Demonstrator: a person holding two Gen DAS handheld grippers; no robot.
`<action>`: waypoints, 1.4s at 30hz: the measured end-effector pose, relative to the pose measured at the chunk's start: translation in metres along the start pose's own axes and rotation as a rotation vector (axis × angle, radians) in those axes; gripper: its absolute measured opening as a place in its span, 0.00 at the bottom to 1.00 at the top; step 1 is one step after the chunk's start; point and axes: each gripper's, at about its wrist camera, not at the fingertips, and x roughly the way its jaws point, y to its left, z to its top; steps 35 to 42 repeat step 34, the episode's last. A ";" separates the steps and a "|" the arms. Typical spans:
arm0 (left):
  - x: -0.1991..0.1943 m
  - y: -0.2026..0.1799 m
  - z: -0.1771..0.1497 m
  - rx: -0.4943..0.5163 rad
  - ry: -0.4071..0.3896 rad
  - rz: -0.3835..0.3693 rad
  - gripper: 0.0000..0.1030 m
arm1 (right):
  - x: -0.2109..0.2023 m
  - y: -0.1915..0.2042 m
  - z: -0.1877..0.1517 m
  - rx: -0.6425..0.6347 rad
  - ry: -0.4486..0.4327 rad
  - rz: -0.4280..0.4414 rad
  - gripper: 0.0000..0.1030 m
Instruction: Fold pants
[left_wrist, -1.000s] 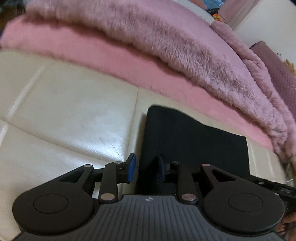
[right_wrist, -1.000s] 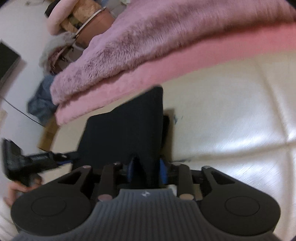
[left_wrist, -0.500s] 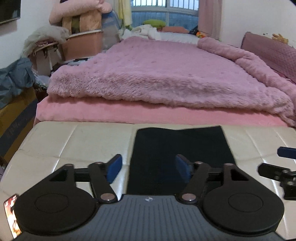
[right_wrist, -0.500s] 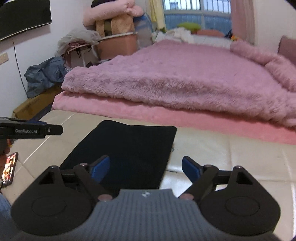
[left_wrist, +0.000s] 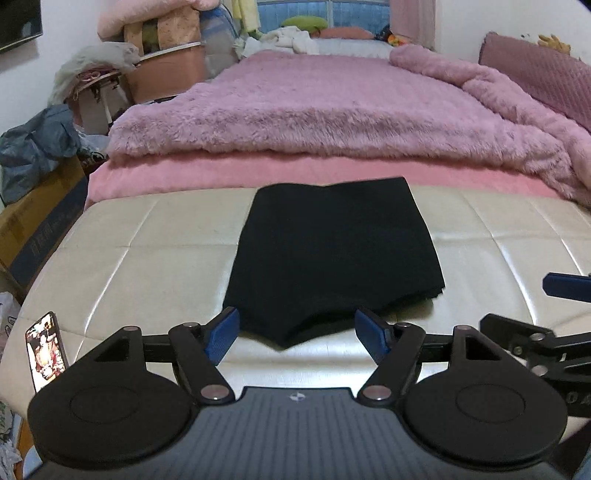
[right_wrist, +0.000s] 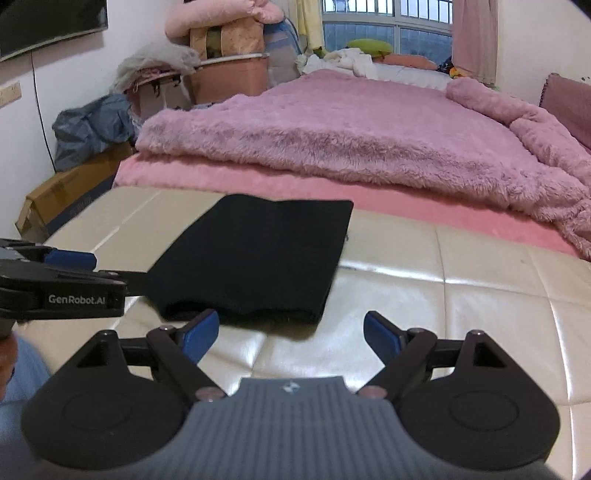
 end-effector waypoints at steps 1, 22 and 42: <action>-0.001 -0.001 -0.002 0.002 0.001 0.001 0.81 | -0.001 0.002 -0.003 -0.008 0.009 -0.001 0.79; -0.010 -0.006 -0.008 0.007 -0.005 -0.005 0.81 | -0.006 0.005 -0.008 -0.013 0.027 0.015 0.79; -0.012 -0.007 -0.010 0.002 -0.019 -0.010 0.81 | -0.005 0.005 -0.009 -0.015 0.037 0.016 0.79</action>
